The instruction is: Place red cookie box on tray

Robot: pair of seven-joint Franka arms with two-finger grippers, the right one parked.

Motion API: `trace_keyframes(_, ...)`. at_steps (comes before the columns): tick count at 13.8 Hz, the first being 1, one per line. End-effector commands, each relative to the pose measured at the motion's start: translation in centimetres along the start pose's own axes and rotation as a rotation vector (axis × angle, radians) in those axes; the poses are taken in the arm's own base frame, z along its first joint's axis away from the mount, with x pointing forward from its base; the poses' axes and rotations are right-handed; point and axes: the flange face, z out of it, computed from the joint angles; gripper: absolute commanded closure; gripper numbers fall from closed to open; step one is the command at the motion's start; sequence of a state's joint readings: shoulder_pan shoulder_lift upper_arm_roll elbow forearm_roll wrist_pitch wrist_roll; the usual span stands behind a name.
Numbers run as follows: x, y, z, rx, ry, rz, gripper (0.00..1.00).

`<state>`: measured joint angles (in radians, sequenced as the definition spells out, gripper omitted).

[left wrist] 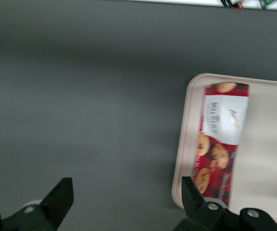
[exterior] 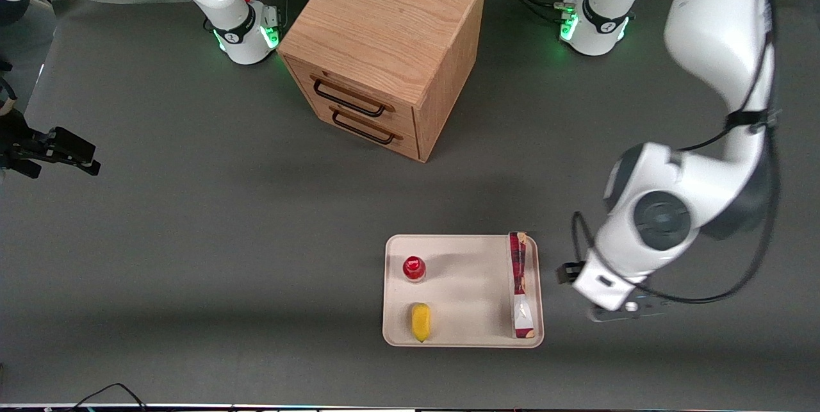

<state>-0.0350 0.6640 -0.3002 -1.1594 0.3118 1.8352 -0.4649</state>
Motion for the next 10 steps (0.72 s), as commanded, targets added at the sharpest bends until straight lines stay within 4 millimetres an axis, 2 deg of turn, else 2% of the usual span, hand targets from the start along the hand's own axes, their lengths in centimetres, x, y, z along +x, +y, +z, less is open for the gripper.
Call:
trace_keyframes(1, -1.5, -8.0, -5.8, -0.014, -0.056, 0.066, 0.00)
trace_keyframes(3, -2.7, -13.0, -9.3, -0.027, -0.070, 0.078, 0.00)
trace_keyframes(4, -3.8, -14.5, -10.4, -0.018, -0.067, 0.081, 0.00)
trace_keyframes(6, -6.3, -16.4, -11.8, -0.025, -0.058, 0.062, 0.00)
trace_keyframes(10, -11.7, -18.6, -14.5, -0.035, -0.073, 0.086, 0.00)
